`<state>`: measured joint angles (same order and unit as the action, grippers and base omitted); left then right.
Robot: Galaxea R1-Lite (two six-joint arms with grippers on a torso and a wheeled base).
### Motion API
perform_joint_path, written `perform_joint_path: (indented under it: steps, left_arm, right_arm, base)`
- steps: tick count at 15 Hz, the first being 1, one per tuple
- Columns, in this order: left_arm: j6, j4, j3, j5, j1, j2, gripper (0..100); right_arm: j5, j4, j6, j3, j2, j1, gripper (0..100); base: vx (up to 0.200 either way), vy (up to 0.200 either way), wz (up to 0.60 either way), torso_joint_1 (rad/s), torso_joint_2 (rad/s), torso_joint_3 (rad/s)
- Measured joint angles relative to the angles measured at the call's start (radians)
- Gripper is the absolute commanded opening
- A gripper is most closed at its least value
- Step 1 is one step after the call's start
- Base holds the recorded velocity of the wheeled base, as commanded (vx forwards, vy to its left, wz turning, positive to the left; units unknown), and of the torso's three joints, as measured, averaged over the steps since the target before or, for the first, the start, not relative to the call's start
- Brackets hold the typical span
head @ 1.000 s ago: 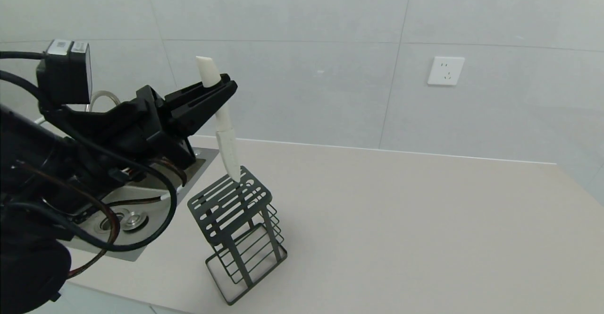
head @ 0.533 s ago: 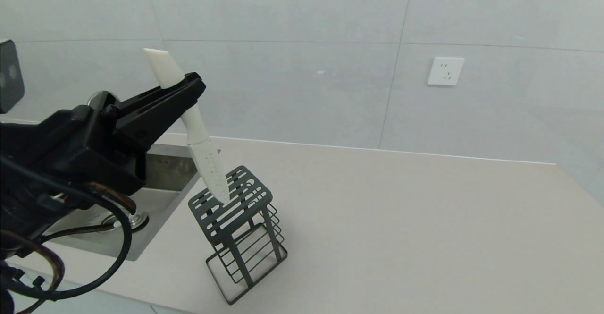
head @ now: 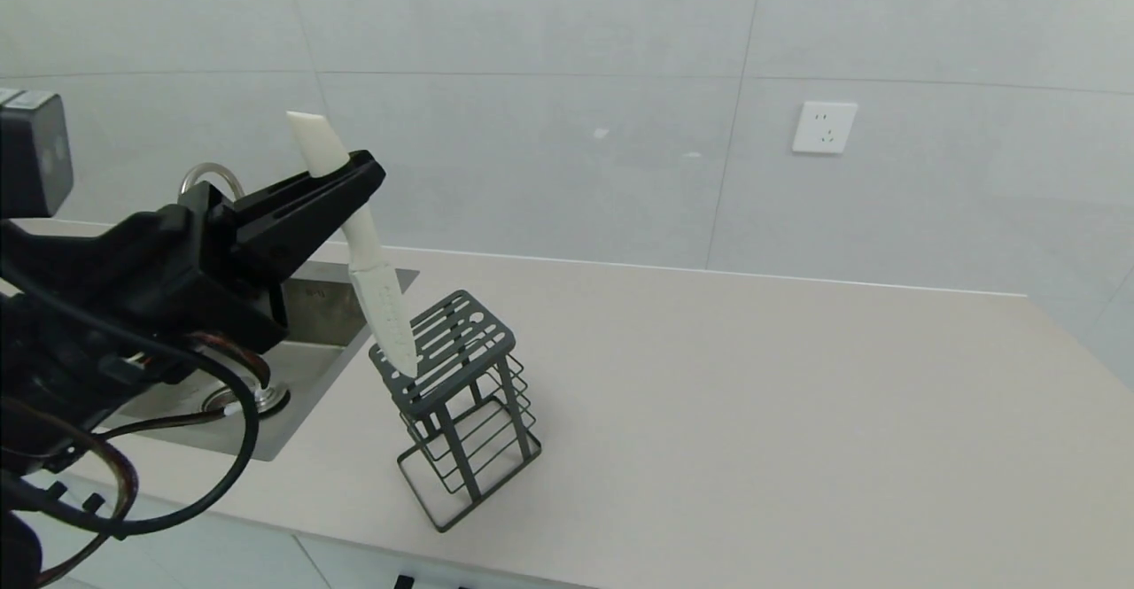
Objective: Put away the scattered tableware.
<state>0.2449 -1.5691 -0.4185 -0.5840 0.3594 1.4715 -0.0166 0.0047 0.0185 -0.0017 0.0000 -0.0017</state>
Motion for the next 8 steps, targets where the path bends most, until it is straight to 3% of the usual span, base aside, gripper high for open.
perform_joint_path:
  steps: [3, 8]
  left_arm:
    - [-0.001, 0.002, -0.007, 0.002, -0.012, 0.048, 0]
    - [-0.017, -0.001, -0.038, -0.008, 0.0, 0.12, 0]
  right_arm:
    - [0.0, 0.0, 0.0, 0.0, 0.0, 0.0, 100]
    - [0.0, 0.0, 0.0, 0.0, 0.0, 0.0, 100]
  base:
    - [-0.2, 0.0, 0.0, 0.007, 0.01, -0.006]
    - [0.0, 0.0, 0.0, 0.0, 0.0, 0.0]
